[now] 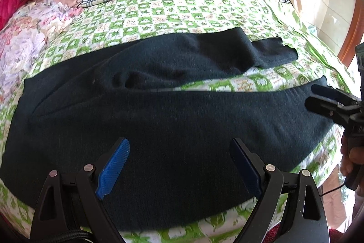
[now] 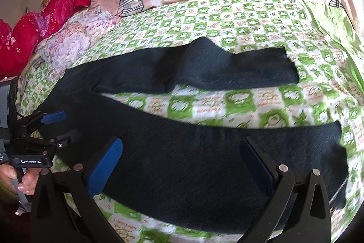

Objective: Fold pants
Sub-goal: 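Grasp the pant leg hem with the right gripper while the left gripper grasps the other hem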

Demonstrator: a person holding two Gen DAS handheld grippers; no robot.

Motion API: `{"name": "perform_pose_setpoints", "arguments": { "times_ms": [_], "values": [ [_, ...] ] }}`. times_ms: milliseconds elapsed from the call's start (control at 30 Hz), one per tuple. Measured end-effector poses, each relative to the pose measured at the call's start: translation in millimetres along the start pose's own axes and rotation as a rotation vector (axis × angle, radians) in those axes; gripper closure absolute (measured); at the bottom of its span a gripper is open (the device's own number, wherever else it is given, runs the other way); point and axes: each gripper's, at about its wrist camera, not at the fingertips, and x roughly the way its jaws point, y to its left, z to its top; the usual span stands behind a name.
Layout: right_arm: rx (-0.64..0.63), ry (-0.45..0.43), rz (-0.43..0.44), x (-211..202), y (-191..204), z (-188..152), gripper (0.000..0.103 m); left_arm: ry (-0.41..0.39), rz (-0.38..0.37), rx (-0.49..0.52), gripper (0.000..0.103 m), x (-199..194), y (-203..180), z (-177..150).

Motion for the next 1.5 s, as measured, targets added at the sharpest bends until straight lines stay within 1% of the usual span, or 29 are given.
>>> {"name": "perform_pose_setpoints", "arguments": {
  "times_ms": [133,233,367,467,567,633,733,833,867,1000,1033,1100,1133,1167,1200,1233,1267,1300,1333,1400,1433,1467,1500],
  "values": [
    [0.015,0.001,-0.009,0.1,-18.5,22.5,0.0,0.012,-0.023,0.039,0.012,7.5,0.3,21.5],
    [0.038,0.011,-0.005,1.0,-35.3,42.1,0.0,0.04,-0.067,0.072,0.012,17.2,3.2,45.3],
    [0.077,0.033,0.002,7.9,-57.3,64.6,0.0,0.068,-0.1,0.086,0.012,31.3,10.1,74.9],
    [0.101,0.049,-0.007,16.3,-75.5,81.1,0.0,0.098,-0.124,0.106,0.012,48.1,15.0,104.3],
    [0.113,0.063,-0.02,27.5,-95.2,97.9,0.0,0.114,-0.13,0.142,0.012,64.1,16.9,127.7],
    [0.111,0.077,-0.027,35.9,-106.9,106.6,0.0,0.13,-0.155,0.174,0.012,76.9,17.7,142.8],
    [0.117,0.124,-0.023,55.3,-126.9,117.6,0.0,0.154,-0.185,0.222,0.012,99.6,18.2,165.2],
    [0.134,0.169,-0.012,75.7,-145.4,124.7,0.0,0.189,-0.24,0.256,0.013,122.2,19.4,182.9],
    [0.133,0.186,-0.008,82.7,-149.8,127.0,0.0,0.207,-0.27,0.269,0.013,129.9,19.2,188.3],
    [0.111,0.23,0.022,101.8,-157.3,130.6,0.001,0.264,-0.371,0.323,0.013,159.5,17.3,205.0],
    [0.113,0.243,0.034,106.9,-159.9,131.6,0.002,0.283,-0.386,0.335,0.013,168.9,16.5,208.6],
    [0.126,0.278,0.054,118.0,-166.7,132.6,0.007,0.324,-0.406,0.347,0.015,185.1,14.5,213.3],
    [0.136,0.291,0.062,122.1,-169.6,132.6,0.008,0.357,-0.421,0.345,0.016,196.3,14.3,216.4],
    [0.144,0.295,0.07,124.4,-172.2,132.8,0.011,0.376,-0.431,0.339,0.019,201.0,15.1,217.5],
    [0.152,0.295,0.079,125.6,-174.4,133.6,0.015,0.403,-0.447,0.331,0.02,208.1,15.3,219.5],
    [0.158,0.298,0.086,127.1,-176.7,135.3,0.019,0.411,-0.46,0.33,0.02,209.3,14.9,220.7],
    [0.164,0.301,0.088,127.4,-178.5,136.0,0.03,0.415,-0.477,0.339,0.026,209.4,14.5,221.3],
    [0.173,0.303,0.093,126.9,-180.2,136.4,0.043,0.423,-0.495,0.357,0.038,209.1,12.2,220.6],
    [0.187,0.311,0.101,127.2,-182.9,136.9,0.051,0.432,-0.508,0.376,0.046,208.1,9.7,219.2],
    [0.213,0.318,0.115,125.9,-185.6,137.6,0.079,0.44,-0.504,0.426,0.074,205.2,2.3,214.5],
    [0.217,0.316,0.121,123.0,-186.1,137.2,0.087,0.442,-0.514,0.437,0.082,202.9,0.4,213.4],
    [0.211,0.309,0.123,118.9,-185.0,137.2,0.092,0.436,-0.531,0.442,0.091,198.1,-0.4,212.0],
    [0.199,0.3,0.121,113.8,-183.4,137.5,0.093,0.417,-0.53,0.444,0.094,193.1,-0.7,211.1]
  ]
}}
